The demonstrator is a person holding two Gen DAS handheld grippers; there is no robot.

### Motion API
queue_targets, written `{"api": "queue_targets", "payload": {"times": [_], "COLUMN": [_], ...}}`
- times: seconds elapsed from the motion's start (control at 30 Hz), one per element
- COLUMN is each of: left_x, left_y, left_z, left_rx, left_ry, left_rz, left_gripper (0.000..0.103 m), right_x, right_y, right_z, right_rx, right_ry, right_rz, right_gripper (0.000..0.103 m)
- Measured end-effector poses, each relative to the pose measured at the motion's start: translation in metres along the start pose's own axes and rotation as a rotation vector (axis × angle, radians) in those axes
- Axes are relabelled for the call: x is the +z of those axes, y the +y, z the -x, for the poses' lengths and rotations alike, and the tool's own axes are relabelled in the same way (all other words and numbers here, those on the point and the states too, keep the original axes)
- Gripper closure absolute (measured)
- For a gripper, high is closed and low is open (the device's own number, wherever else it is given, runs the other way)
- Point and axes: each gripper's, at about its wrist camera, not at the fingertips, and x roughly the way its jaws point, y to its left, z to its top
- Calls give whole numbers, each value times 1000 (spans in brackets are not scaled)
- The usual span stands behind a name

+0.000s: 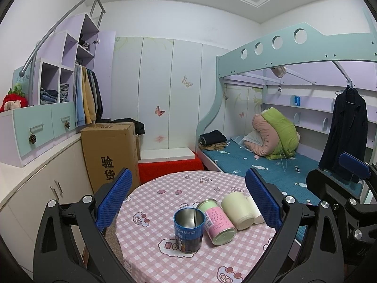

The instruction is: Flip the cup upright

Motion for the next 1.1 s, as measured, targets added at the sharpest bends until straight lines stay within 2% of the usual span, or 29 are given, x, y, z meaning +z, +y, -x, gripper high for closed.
{"api": "queue_targets", "payload": {"times": [1.1], "left_x": [-4], "left_y": [0], "left_z": [-2], "left_rx": [-7], "left_ry": [5], "left_rz": [0], "left_gripper": [6], "right_x": [-5], "right_y": [-2], "right_z": [-1], "right_rx": [-3], "right_ry": [4], "right_rz": [-3], "right_gripper": [8]}}
